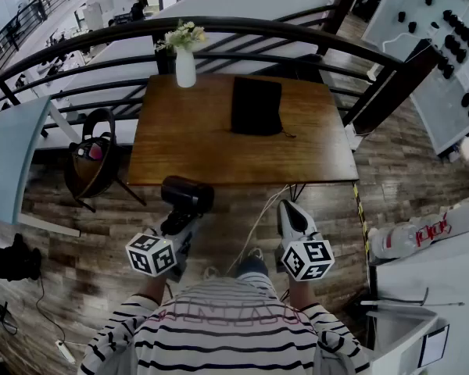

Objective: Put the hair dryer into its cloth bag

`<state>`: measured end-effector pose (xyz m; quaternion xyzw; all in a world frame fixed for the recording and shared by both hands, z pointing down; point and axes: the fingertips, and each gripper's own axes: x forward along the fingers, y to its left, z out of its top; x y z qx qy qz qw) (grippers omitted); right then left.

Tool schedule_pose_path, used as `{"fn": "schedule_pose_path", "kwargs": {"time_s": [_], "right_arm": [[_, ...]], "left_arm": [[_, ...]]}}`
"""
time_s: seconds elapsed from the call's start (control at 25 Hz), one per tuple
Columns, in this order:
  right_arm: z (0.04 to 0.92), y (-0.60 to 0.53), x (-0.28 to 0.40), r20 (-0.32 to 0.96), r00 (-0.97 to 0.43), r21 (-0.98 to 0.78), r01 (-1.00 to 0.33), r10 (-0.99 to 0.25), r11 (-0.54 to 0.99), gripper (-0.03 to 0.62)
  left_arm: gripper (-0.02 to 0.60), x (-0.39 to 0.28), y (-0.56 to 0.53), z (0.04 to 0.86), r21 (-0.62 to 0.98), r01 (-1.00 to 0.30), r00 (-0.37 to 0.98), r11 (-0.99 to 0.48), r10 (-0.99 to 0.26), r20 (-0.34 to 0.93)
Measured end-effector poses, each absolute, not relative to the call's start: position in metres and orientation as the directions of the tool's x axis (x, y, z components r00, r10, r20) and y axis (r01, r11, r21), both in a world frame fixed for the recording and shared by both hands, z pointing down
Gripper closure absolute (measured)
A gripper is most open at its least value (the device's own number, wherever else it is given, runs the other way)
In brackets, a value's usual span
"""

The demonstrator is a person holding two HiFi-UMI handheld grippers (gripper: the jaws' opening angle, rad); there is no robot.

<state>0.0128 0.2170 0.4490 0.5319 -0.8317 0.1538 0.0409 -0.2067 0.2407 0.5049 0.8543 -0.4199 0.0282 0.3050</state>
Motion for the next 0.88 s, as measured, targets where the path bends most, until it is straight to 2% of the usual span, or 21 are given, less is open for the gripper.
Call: {"fn": "schedule_pose_path", "kwargs": {"time_s": [0.16,0.4,0.6,0.88], "right_arm": [[0.447,0.196,0.018,0.184,-0.421,-0.254,-0.893,-0.888,0.371,0.595],[0.451,0.153,0.036,0.19,-0.41,-0.229,-0.902,-0.892,0.366,0.594],[0.455,0.109,0.057,0.199,-0.426,-0.225,-0.896,-0.882,0.382,0.518],[0.465,0.049,0.101,0.228,-0.475,-0.223,-0.875,-0.85,0.429,0.481]], "left_arm": [[0.417,-0.207,0.225,0.509,0.496,-0.739,0.642,-0.456,-0.699,0.314],[0.417,-0.195,0.189,0.512,0.501,-0.753,0.621,-0.427,-0.713,0.325],[0.417,-0.172,0.148,0.513,0.498,-0.764,0.605,-0.409,-0.723,0.334],[0.417,-0.121,0.095,0.515,0.502,-0.779,0.575,-0.375,-0.746,0.336]]}}
